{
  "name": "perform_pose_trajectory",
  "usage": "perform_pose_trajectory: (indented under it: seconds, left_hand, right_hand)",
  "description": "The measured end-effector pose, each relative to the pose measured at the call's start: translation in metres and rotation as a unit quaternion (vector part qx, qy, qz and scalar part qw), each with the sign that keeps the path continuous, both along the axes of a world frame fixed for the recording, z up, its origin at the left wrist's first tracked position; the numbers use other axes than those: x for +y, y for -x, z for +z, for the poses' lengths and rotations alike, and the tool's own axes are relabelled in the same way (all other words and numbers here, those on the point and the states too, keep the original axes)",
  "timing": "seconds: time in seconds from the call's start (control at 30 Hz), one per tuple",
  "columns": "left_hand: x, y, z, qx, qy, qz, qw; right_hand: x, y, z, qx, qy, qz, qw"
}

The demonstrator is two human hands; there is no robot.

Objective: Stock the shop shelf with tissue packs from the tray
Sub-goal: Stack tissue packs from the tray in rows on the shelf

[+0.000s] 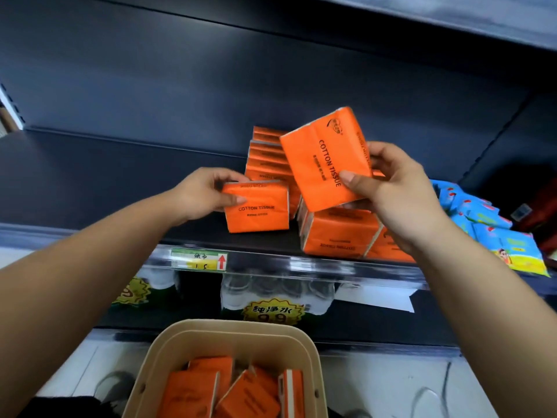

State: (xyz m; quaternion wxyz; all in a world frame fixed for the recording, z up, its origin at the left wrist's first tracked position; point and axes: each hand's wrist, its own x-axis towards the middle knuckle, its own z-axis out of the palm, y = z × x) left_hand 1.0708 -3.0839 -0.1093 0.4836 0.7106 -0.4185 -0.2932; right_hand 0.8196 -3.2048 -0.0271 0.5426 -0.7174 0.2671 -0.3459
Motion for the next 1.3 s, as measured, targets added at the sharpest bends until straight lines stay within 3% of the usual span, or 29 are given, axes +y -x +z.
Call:
perform_pose_trajectory:
  seconds: [0.27,0.4,0.53,0.63,0.77,0.93,1.07,1.3]
  left_hand:
    - [-0.029,0.035,-0.022,-0.064,0.052,0.209,0.974]
    - [-0.024,0.024,-0.032,0.079,0.004,0.149,0.986]
    - [-0.004,0.014,-0.025,0.189,0.013,0.098,0.977]
    - [0.013,0.008,-0.018,0.233,0.043,0.11,0.965]
    - [0.027,0.022,-0.013,0.211,0.032,0.067,0.975]
    - [0.027,0.045,-0.012,0.24,0.037,0.085,0.966]
    - [0.019,0.068,-0.009,0.268,0.075,0.034,0.96]
    - [0.0,0.087,-0.019,0.265,0.119,-0.002,0.957]
  right_hand:
    - [-0.002,-0.004,-0.006,0.012,0.046,0.017,0.999]
    - [-0.003,-0.013,-0.013,0.065,0.204,0.052,0.975]
    - [0.006,-0.036,-0.025,0.148,0.355,0.123,0.915]
    - [0.015,-0.055,-0.038,0.232,0.405,0.148,0.872]
    - [0.02,-0.066,-0.059,0.359,0.53,0.081,0.764]
    - [0.023,-0.06,-0.072,0.363,0.601,-0.003,0.712]
    - [0.027,-0.053,-0.076,0.372,0.609,-0.048,0.699]
    - [0.03,-0.05,-0.076,0.393,0.576,-0.054,0.714]
